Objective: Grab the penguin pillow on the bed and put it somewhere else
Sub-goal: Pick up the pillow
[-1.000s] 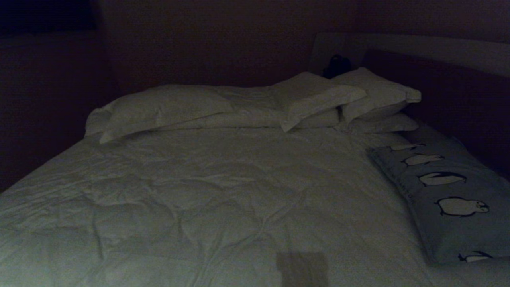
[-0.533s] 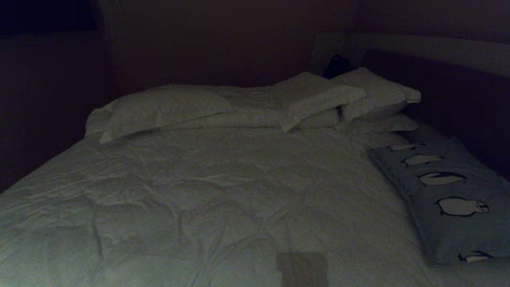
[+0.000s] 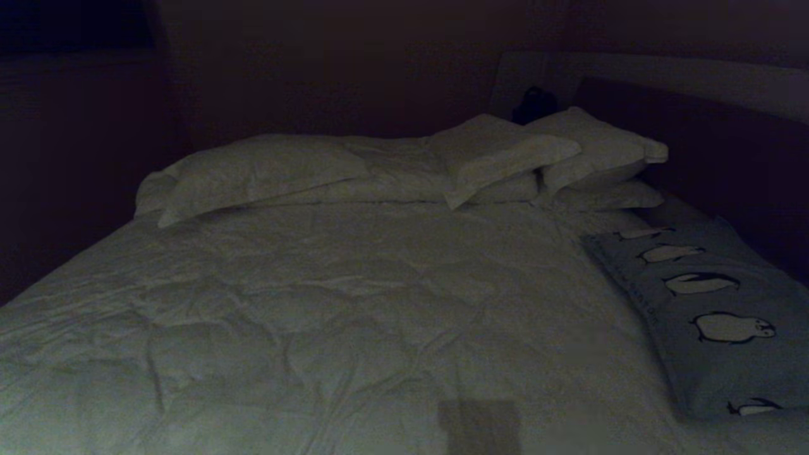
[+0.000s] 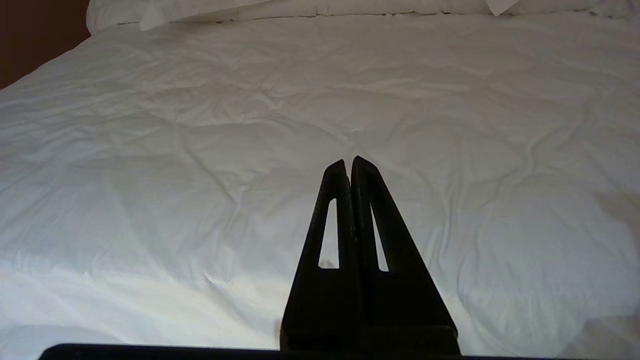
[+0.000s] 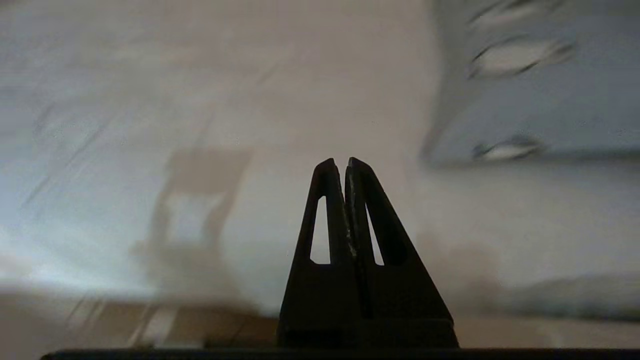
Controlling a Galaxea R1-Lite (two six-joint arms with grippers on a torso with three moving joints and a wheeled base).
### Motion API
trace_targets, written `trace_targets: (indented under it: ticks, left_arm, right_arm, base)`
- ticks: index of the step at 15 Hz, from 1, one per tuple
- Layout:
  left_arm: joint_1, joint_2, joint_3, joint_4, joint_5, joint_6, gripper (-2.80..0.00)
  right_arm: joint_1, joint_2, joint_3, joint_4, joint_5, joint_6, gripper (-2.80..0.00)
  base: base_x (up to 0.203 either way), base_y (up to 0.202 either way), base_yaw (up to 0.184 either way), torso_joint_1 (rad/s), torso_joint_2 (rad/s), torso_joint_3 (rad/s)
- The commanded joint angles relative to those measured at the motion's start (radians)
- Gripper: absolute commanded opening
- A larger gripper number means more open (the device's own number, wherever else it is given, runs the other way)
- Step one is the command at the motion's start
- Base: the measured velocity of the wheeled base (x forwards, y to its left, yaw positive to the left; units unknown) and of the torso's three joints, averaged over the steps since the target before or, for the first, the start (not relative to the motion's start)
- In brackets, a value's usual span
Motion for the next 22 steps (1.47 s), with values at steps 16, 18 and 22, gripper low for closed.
trace_targets:
  ticks: [16, 18, 22]
  left_arm:
    - [0.0, 0.0, 0.0, 0.0, 0.0, 0.0, -2.8]
    - [0.0, 0.0, 0.0, 0.0, 0.0, 0.0, -2.8]
    - [0.0, 0.0, 0.0, 0.0, 0.0, 0.0, -2.8]
  right_arm:
    - [-0.001, -0.032, 0.352, -0.441, -0.084, -0.047, -2.8]
    - [0.0, -0.032, 0.377, -0.441, -0.085, -0.061, -2.8]
    - [0.0, -0.032, 0.421, -0.441, -0.085, -0.07, -2.8]
  base:
    - [0.0, 0.0, 0.0, 0.0, 0.0, 0.0]
    - [0.0, 0.0, 0.0, 0.0, 0.0, 0.0]
    - [0.0, 0.0, 0.0, 0.0, 0.0, 0.0]
